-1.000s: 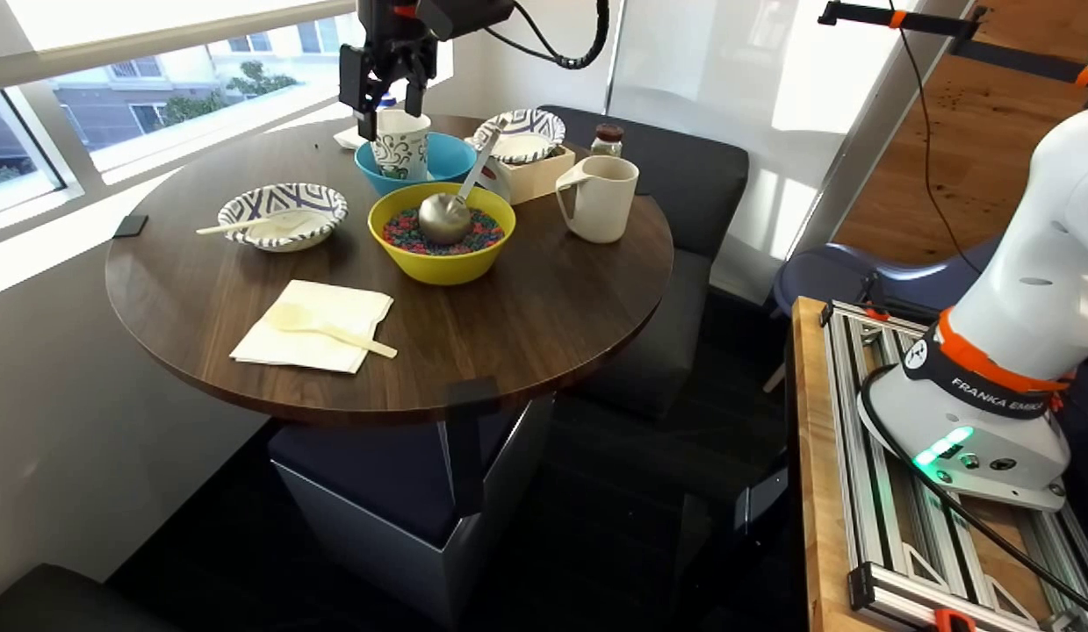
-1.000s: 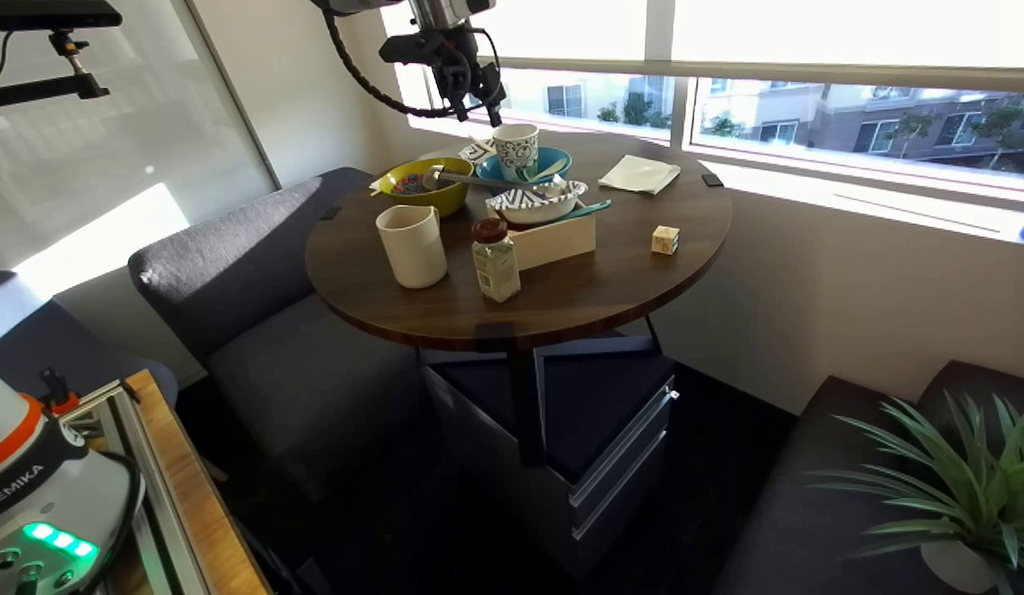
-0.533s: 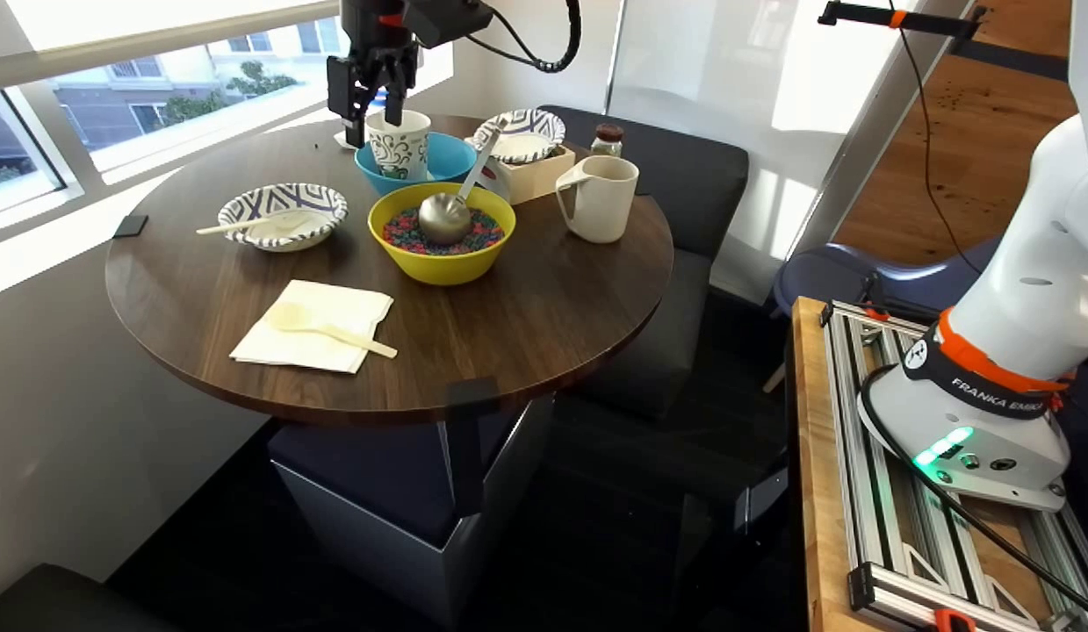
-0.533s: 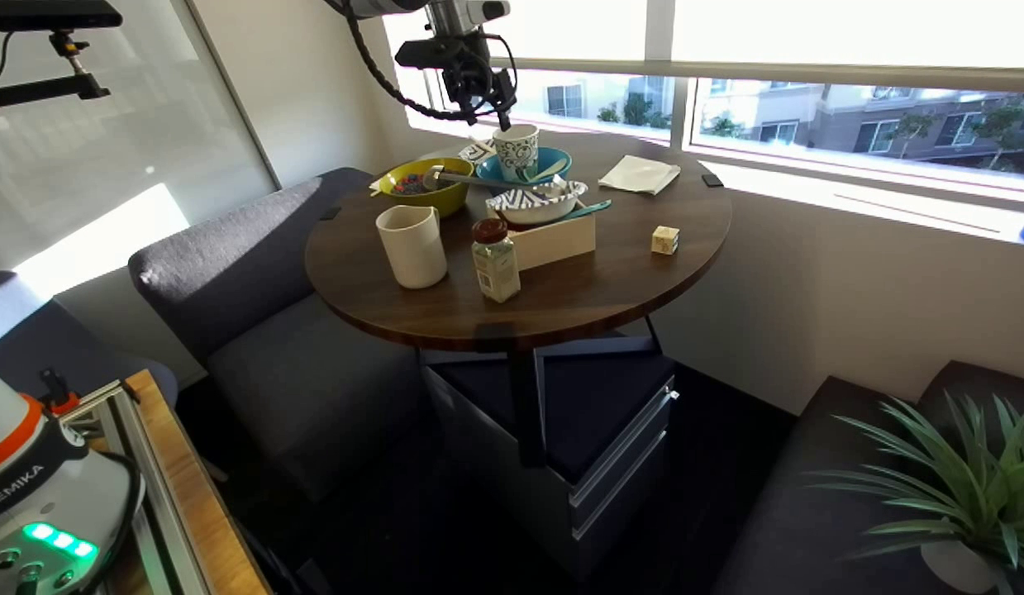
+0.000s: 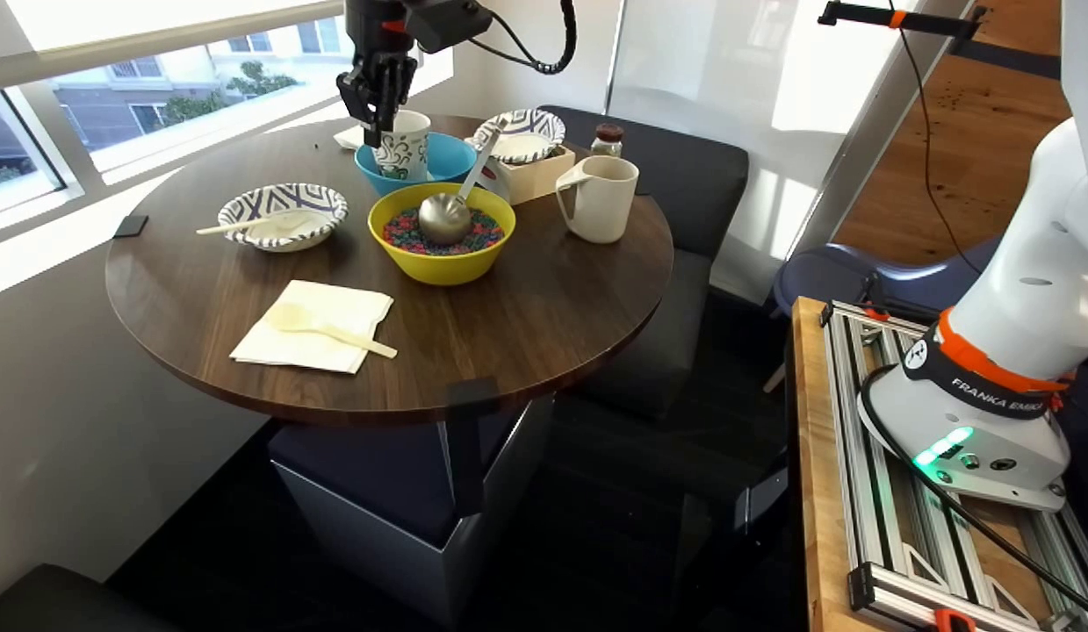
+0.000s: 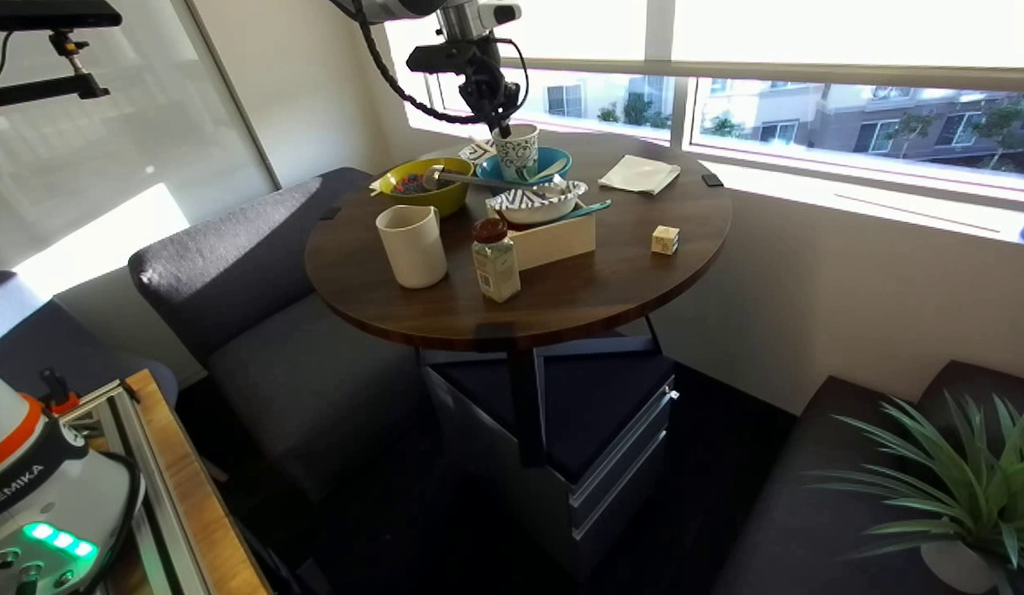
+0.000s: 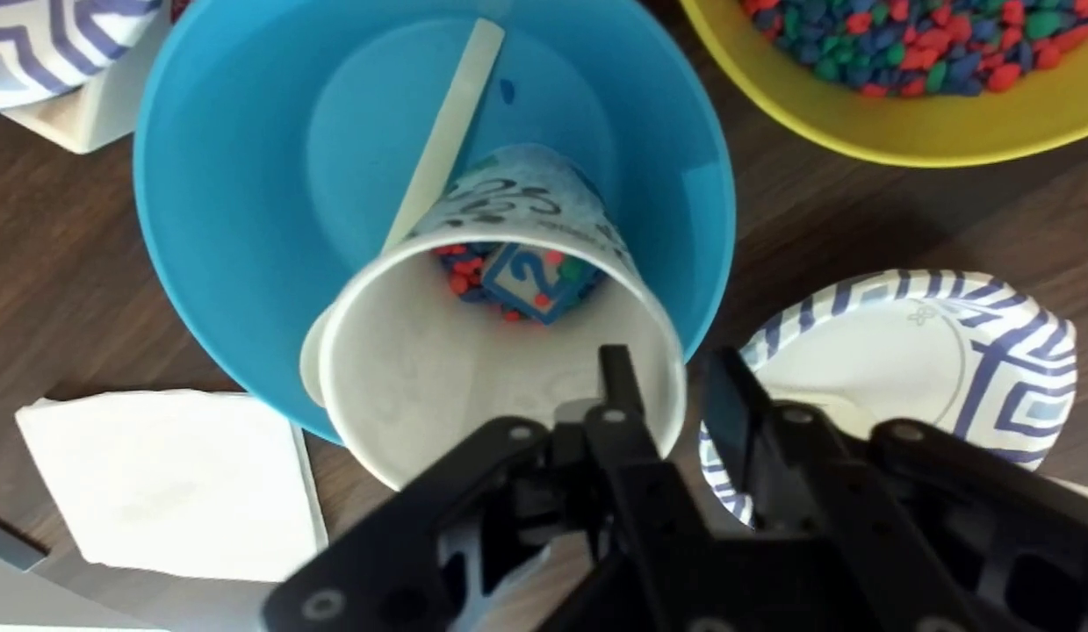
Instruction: Pour the contents from the cup into the yellow bowl
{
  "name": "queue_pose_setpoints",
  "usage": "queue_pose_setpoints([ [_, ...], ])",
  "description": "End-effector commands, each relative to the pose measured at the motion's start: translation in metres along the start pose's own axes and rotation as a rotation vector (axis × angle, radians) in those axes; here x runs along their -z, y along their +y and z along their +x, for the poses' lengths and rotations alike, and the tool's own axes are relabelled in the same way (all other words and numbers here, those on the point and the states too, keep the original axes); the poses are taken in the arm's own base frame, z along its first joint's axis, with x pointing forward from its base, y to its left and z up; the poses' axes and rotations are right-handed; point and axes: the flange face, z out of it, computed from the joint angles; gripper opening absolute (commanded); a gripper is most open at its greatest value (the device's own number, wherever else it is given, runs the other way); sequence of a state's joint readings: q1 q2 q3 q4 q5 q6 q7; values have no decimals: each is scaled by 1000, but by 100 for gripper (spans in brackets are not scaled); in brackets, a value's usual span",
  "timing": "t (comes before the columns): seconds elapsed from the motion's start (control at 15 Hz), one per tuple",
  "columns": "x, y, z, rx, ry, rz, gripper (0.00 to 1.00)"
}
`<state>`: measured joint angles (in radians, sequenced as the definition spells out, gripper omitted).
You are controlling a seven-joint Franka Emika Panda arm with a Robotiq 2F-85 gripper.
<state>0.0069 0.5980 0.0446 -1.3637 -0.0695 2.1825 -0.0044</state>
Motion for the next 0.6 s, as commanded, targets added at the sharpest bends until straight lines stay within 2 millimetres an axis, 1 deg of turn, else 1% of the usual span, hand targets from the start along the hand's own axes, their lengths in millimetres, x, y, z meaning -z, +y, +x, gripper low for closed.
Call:
queue_pose_setpoints([
  [0.0,3,3,-2,-15,-32,-9,1],
  [0.2,9,8,-5,-27,-40,-18,0],
  [0.33,18,10,-7,-35,-26,-36,0],
  [0.53,47,7,-11,-61,-10,-58,1],
])
